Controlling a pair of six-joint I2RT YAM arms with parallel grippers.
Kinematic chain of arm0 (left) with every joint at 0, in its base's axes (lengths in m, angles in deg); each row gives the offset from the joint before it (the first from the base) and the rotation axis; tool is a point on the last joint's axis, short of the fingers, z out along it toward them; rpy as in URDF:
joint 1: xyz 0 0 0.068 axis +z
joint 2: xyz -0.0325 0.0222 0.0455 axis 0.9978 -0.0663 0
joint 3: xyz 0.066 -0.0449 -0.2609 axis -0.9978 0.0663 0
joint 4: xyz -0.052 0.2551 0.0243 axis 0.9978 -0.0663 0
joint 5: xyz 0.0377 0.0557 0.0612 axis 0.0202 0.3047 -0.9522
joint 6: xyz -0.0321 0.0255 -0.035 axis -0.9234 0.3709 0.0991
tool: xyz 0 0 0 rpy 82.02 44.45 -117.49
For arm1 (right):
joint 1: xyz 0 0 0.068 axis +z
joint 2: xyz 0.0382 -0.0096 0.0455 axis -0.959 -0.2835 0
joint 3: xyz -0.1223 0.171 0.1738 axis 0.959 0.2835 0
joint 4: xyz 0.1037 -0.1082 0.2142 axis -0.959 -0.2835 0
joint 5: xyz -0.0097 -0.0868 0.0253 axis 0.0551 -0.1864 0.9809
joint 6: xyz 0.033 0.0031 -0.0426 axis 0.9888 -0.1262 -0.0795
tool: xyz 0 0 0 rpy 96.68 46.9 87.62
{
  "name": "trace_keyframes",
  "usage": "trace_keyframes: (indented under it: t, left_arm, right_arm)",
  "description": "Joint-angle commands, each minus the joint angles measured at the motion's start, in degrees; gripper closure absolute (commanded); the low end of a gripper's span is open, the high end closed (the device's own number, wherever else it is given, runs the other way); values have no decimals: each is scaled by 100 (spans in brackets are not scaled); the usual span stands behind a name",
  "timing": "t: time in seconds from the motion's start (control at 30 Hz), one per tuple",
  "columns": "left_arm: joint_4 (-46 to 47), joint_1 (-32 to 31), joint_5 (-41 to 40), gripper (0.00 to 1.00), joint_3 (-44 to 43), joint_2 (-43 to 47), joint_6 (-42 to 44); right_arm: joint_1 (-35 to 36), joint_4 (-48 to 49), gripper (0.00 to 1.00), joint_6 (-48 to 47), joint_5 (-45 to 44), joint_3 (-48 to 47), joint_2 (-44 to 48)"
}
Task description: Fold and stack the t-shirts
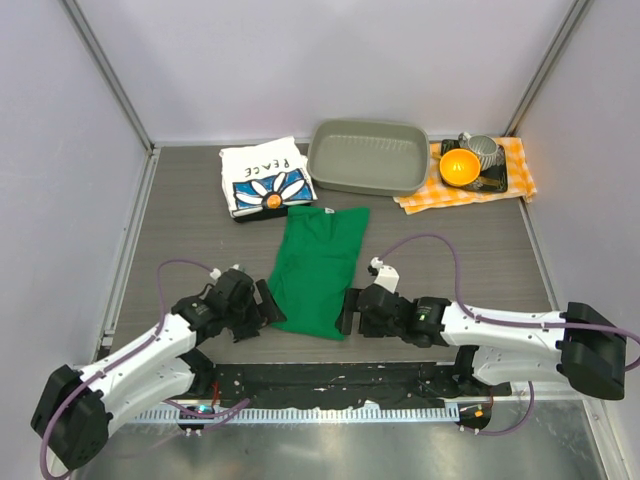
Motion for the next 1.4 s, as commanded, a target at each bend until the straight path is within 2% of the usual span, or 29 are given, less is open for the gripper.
trace_keyframes:
  t: [0.0,0.27,0.37,0.47,0.5,0.6,0.87,1.1,1.33,1.37]
  left_arm:
    - [68,-20,-853,11,99,-412,38]
    - [691,-20,-818,22,187,-1345,-32]
    - [815,-12,-810,30,266,-1486,-50]
    - [859,-20,-810,49,337,-1486,-76]
    - [868,-20,-810,64,354,-1469,-76]
    - [824,-20,-784,100,354,-1442,-67]
    - [859,-20,-625,100,381,-1310,-76]
    - [903,-20,-555,100,381,-1284,-94]
    - [938,-20,-502,100,424,-1240,-129]
    - [938,-20,-459,100,433,-1205,-138]
  right_arm:
    - [38,292,9,268,-189,-22,213]
    - [152,441,10,505,-172,83,284]
    - [170,459,10,541,-180,110,301]
    - [187,485,11,593,-163,136,284]
    - [196,538,13,628,-163,145,257]
    - [240,731,18,734,-128,189,126]
    - [407,1424,19,1103,-137,347,-366]
    - [530,1874,26,1200,-198,435,-973]
    - [530,2313,49,1182,-137,470,-1570]
    - [530,2340,59,1191,-136,470,-1632]
